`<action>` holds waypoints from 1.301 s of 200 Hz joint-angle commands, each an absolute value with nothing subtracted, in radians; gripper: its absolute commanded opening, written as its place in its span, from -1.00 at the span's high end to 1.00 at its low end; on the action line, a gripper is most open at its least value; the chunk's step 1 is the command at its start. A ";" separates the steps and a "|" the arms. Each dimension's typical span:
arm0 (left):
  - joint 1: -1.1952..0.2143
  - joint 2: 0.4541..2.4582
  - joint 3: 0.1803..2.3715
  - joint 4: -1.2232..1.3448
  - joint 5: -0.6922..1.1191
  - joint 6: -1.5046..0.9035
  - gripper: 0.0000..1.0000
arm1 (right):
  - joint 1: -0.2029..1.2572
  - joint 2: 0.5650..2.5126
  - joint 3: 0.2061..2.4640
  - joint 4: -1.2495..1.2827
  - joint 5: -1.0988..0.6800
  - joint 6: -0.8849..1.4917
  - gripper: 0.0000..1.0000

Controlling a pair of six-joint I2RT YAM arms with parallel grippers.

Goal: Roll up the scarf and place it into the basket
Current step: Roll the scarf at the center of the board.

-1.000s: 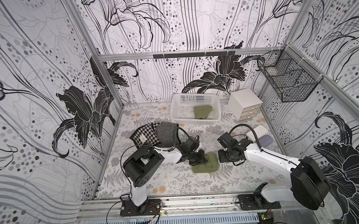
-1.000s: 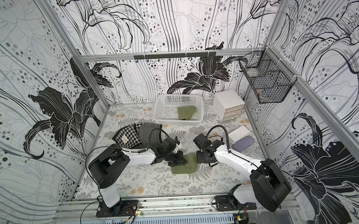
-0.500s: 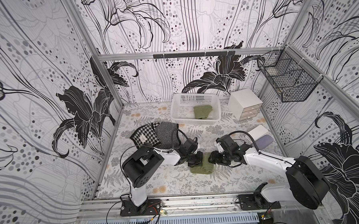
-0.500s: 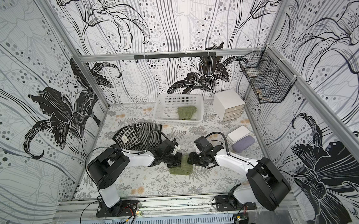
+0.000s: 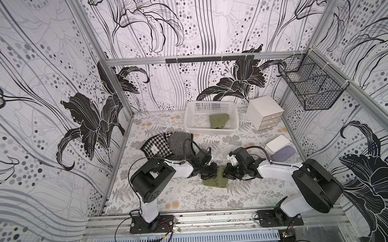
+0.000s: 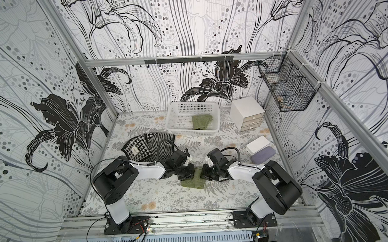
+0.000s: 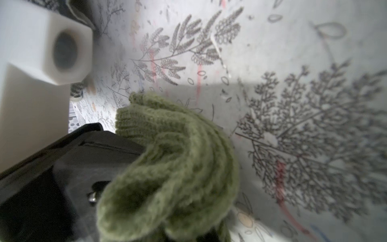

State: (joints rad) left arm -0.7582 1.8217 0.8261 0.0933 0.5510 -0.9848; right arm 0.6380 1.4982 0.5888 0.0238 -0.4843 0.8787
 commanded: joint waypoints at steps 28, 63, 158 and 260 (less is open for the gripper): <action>-0.740 1.706 0.847 -0.030 0.465 -0.923 -0.26 | 0.685 1.443 0.659 -0.375 -0.379 0.752 1.00; -0.736 1.643 0.864 -0.093 0.444 -0.867 -0.98 | 0.672 1.445 0.779 -0.692 -0.225 0.677 1.00; -0.830 1.748 0.988 0.002 0.561 -0.876 -0.40 | 0.613 1.452 0.906 -0.841 -0.116 0.671 1.00; -0.862 1.834 1.050 -0.024 0.590 -0.874 -0.22 | 0.612 1.451 0.890 -0.704 -0.027 0.805 1.00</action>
State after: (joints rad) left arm -0.8581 1.8145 1.0252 -0.0395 0.5781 -0.8871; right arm 0.6163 1.4521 0.8928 -0.7578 -0.0734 0.7418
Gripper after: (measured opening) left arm 0.647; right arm 0.076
